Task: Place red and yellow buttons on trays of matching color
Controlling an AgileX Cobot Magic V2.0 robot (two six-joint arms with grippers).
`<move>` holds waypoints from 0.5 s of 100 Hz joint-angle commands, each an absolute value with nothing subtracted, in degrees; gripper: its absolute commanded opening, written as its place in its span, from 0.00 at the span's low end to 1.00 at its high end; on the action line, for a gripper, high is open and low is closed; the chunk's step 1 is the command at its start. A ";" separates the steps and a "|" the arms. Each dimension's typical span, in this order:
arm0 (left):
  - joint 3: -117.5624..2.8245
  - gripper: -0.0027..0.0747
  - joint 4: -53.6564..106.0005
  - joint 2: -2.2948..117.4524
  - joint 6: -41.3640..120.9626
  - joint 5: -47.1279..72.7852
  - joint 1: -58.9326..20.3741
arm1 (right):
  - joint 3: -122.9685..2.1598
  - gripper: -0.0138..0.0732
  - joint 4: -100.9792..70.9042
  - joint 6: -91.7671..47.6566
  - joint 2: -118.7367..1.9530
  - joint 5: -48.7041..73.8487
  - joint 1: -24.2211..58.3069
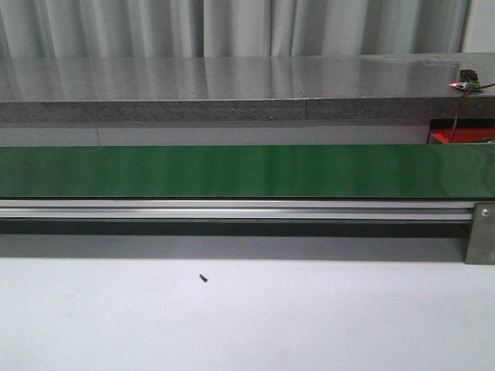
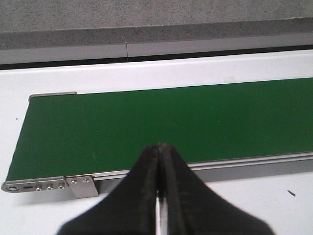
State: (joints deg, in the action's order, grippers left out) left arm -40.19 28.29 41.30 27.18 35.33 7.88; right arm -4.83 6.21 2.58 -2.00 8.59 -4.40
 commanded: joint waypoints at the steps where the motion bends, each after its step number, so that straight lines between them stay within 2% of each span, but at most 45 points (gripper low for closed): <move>1: -41.81 0.01 29.95 41.05 27.03 31.85 7.48 | -3.93 0.02 8.53 5.21 -0.87 0.98 -3.57; 20: -41.81 0.01 29.95 41.05 27.03 31.85 7.48 | 0.66 0.02 8.89 7.63 -0.19 -2.46 -1.65; 50: -41.81 0.01 29.95 41.05 27.03 31.85 7.48 | 0.69 0.02 8.89 7.70 1.68 0.00 -0.58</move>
State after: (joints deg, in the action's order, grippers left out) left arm -40.19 28.29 41.30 27.18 35.33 7.88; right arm 1.66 7.95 7.51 0.58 4.19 -0.62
